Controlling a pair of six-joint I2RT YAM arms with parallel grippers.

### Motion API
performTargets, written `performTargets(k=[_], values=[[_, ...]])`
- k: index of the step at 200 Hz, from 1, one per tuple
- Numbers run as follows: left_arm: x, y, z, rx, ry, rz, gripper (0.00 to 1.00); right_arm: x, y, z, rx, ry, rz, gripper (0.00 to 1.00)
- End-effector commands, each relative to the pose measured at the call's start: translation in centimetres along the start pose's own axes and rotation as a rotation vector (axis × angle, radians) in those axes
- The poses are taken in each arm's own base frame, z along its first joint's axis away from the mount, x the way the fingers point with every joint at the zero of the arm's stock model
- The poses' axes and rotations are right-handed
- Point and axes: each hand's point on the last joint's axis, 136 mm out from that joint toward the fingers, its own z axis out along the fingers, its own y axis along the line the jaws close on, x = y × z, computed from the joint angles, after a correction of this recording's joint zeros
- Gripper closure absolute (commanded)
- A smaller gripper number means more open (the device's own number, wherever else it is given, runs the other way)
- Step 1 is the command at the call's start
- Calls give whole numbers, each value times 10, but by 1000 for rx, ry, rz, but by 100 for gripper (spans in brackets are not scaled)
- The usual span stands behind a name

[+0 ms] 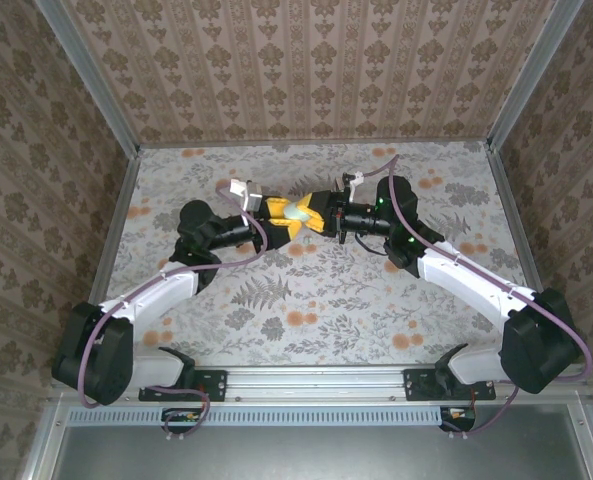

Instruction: Insert the wireless bluetooth earbuds into the charging case

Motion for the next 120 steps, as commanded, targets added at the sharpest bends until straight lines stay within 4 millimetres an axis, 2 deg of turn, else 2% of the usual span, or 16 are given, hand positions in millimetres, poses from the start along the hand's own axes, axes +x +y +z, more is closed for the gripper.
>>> performTargets(k=[1, 38, 82, 120], values=[[-9, -3, 1, 22, -28, 18, 41, 7, 18, -4, -35, 6, -14, 82], [-6, -3, 2, 30, -18, 9, 42, 7, 24, -5, -47, 6, -23, 82], [0, -2, 3, 22, 0, 2, 35, 7, 27, -4, -50, 7, -25, 82], [-2, -3, 3, 28, 0, 11, 48, 7, 27, -4, -49, 6, -24, 82]])
